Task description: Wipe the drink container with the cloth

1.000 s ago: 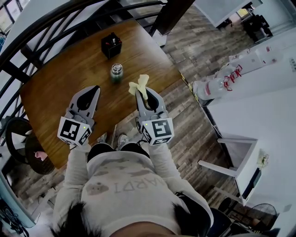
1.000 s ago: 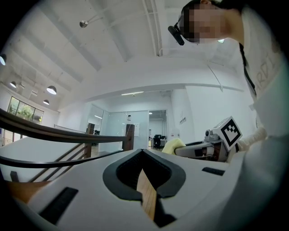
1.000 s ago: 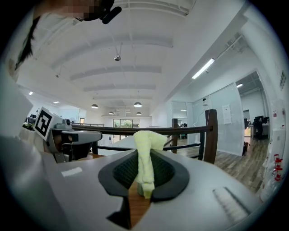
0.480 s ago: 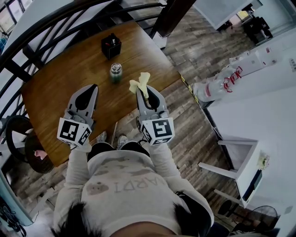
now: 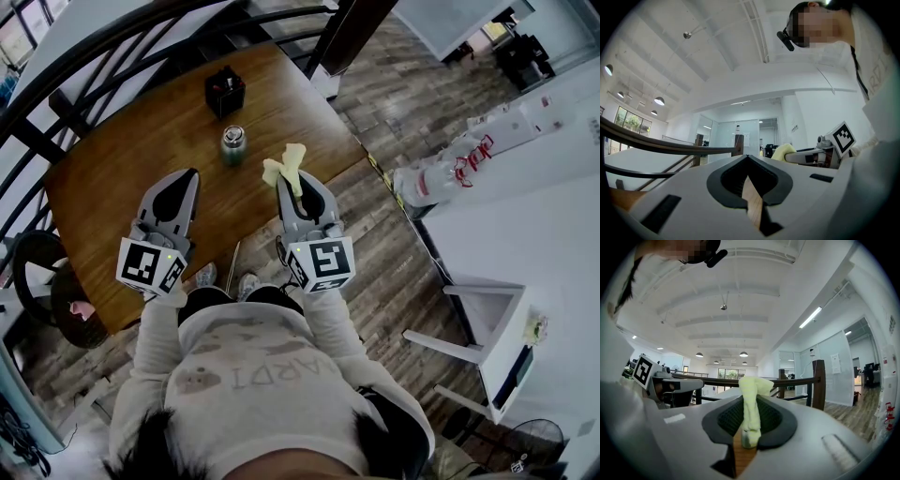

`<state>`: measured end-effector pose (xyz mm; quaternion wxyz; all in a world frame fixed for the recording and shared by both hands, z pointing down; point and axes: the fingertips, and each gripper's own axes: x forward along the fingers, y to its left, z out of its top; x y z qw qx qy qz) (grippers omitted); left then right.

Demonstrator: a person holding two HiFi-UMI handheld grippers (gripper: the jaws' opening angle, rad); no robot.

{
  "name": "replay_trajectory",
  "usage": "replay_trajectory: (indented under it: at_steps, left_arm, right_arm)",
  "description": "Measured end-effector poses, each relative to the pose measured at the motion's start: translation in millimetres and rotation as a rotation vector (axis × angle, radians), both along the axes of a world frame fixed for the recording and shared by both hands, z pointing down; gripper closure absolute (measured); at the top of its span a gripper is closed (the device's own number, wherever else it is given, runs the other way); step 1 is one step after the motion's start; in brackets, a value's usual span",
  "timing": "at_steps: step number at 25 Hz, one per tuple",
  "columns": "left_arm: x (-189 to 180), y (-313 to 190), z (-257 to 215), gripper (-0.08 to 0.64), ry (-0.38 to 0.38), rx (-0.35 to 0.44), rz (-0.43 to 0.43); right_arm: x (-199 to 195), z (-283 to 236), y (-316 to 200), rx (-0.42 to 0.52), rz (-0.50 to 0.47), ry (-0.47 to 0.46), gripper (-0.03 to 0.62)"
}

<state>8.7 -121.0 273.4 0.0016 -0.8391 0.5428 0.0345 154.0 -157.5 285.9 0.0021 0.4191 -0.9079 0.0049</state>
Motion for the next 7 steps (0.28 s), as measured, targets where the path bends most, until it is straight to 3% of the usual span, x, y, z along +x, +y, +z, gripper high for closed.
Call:
replay_trajectory:
  at_steps: [7]
  left_arm:
    - [1.9, 1.8, 1.5, 0.555, 0.0, 0.003, -0.005]
  right_arm:
    - [0.1, 0.2, 2.7, 0.008, -0.006, 0.001, 0.531]
